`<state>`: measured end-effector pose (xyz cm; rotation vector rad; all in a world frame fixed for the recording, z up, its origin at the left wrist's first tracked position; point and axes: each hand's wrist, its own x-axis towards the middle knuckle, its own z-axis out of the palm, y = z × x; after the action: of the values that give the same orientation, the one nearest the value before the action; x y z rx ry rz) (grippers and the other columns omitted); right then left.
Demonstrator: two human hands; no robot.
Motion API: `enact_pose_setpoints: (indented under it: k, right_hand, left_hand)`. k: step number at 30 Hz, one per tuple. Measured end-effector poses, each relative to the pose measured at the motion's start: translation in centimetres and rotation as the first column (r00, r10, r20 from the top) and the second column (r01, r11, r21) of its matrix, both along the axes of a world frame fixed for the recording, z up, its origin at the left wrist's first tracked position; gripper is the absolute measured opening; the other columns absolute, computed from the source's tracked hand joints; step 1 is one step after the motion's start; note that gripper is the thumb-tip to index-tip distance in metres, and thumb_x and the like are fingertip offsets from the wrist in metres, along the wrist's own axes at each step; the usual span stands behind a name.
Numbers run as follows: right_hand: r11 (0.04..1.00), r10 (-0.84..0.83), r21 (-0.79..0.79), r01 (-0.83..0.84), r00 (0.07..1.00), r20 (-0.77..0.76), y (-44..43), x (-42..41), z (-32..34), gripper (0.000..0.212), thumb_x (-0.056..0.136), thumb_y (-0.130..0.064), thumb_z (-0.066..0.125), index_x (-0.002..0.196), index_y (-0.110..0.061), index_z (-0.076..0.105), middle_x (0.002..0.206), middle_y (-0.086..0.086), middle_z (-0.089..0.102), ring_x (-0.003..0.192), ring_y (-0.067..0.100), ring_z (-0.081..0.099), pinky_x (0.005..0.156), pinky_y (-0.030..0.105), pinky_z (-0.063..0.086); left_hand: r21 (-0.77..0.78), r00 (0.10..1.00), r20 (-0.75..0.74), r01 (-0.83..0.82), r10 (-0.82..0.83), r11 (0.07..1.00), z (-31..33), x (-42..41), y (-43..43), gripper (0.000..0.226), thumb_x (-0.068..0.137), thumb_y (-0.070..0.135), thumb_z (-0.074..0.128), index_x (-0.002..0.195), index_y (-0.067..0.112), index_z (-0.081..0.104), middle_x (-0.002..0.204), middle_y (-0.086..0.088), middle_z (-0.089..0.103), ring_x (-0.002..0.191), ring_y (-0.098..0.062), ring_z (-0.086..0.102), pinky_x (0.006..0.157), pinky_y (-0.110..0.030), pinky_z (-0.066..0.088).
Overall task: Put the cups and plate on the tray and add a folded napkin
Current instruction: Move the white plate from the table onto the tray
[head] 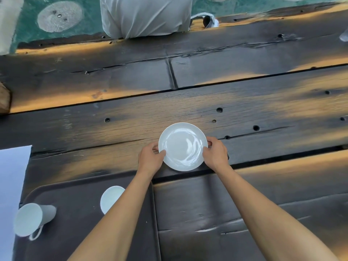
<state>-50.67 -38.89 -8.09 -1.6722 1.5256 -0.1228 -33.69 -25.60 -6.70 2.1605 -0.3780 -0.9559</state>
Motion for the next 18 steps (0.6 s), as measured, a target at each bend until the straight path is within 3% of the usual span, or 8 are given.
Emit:
enact_pose_setpoints:
  k: [4, 8, 14, 18]
  right_hand:
    - [0.998, -0.051, 0.028, 0.049, 0.997, 0.057, 0.7, 0.0, 1.1, 0.035, 0.086, -0.01, 0.056, 0.118, -0.02, 0.068, 0.098, -0.004, 0.068, 0.091, 0.02, 0.062, 0.062, 0.022, 0.039]
    - [0.998, -0.059, 0.011, 0.058, 0.993, 0.103, 1.8, -0.2, 2.4, 0.033, 0.084, -0.013, 0.061, 0.115, -0.021, 0.07, 0.094, -0.009, 0.066, 0.095, 0.023, 0.065, 0.078, 0.031, 0.049]
    - [0.997, -0.078, 0.01, 0.077, 0.971, 0.227, 4.2, -0.6, 4.0, 0.031, 0.076, -0.018, 0.065, 0.104, -0.028, 0.075, 0.09, -0.013, 0.071, 0.089, 0.027, 0.071, 0.085, 0.045, 0.06]
    - [0.996, -0.083, 0.008, 0.084, 0.951, 0.297, 6.2, -0.6, 5.1, 0.03, 0.074, -0.019, 0.066, 0.097, -0.036, 0.076, 0.083, -0.016, 0.07, 0.085, 0.028, 0.072, 0.083, 0.048, 0.061]
  left_hand:
    - [-0.042, 0.998, 0.014, -0.054, 0.055, 0.998, 0.9, 0.7, 1.0, 0.032, 0.083, 0.005, 0.069, 0.102, 0.031, 0.071, 0.096, 0.006, 0.073, 0.097, -0.026, 0.071, 0.091, -0.051, 0.059]
    - [-0.09, 0.996, 0.013, -0.089, 0.09, 0.992, 1.8, 1.2, 2.3, 0.035, 0.079, 0.002, 0.069, 0.102, 0.027, 0.075, 0.096, 0.002, 0.075, 0.096, -0.029, 0.072, 0.089, -0.054, 0.059]
    - [-0.163, 0.99, -0.015, -0.139, 0.139, 0.977, 4.6, 1.4, 5.3, 0.037, 0.08, 0.0, 0.067, 0.099, 0.032, 0.075, 0.096, 0.004, 0.075, 0.096, -0.029, 0.073, 0.089, -0.05, 0.06]
    - [-0.236, 0.987, -0.053, -0.157, 0.149, 0.959, 6.8, 1.3, 7.6, 0.04, 0.082, -0.006, 0.063, 0.093, 0.031, 0.075, 0.097, -0.001, 0.074, 0.091, -0.032, 0.075, 0.072, -0.039, 0.065]
